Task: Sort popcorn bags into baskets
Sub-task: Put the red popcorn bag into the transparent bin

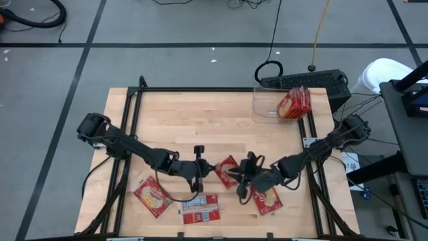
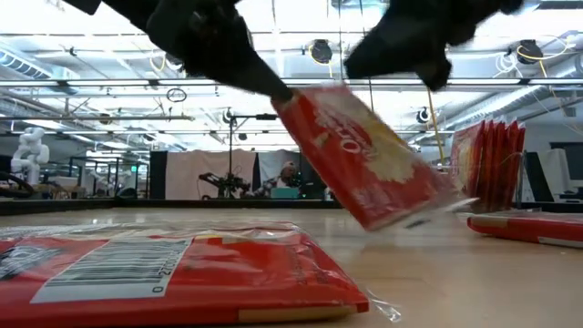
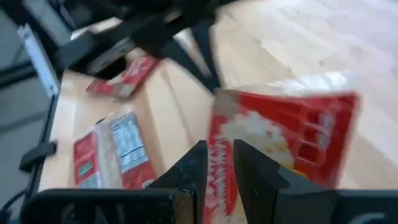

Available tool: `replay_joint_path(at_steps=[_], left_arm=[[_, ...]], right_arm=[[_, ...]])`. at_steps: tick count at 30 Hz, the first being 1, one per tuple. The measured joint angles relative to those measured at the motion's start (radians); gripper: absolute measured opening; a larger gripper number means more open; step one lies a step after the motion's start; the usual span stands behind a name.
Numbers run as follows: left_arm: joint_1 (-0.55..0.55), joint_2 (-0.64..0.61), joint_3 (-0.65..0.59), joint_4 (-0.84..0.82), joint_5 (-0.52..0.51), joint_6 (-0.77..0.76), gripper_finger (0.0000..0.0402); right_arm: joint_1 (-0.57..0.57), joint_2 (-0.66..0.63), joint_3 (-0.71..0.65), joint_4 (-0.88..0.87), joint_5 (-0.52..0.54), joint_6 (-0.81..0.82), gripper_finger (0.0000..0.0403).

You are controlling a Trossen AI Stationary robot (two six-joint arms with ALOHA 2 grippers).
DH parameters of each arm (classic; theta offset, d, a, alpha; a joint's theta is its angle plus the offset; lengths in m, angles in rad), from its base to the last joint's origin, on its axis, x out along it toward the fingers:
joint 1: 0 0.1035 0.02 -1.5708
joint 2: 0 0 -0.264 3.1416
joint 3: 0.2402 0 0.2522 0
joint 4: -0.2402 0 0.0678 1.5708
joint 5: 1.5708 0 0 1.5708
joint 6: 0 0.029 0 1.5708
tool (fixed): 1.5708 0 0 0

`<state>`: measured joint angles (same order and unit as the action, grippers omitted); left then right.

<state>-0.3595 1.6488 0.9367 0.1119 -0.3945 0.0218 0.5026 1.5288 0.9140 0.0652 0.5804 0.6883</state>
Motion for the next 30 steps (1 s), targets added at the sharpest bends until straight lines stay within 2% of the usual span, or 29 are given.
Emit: replay_joint_path(at_steps=[3,8,11,16,23,30], left_arm=[[0.002,-0.027,0.0,-0.012,-0.013,0.144,0.0002],[0.002,-0.062,0.0,-0.022,-0.027,0.351,0.0001],[0.002,-0.068,0.0,-0.007,-0.038,0.461,0.0002],[-0.009,-0.075,0.0,-0.005,-0.075,0.588,0.0004],[-0.008,-0.075,0.0,-0.004,-0.078,0.669,0.0006],[-0.008,-0.075,0.0,-0.006,-0.078,0.691,0.0007]], right_arm=[[0.003,-0.001,0.11,-0.13,-0.004,-0.078,0.0096],[0.011,-0.019,0.242,-0.257,0.022,-0.176,0.0161],[0.008,-0.026,0.283,-0.366,0.049,-0.172,0.0199],[-0.015,-0.05,0.304,-0.421,0.046,-0.058,0.024],[-0.06,-0.037,0.303,-0.44,-0.083,0.008,0.0249],[-0.087,0.017,0.301,-0.465,-0.173,0.045,0.021]])
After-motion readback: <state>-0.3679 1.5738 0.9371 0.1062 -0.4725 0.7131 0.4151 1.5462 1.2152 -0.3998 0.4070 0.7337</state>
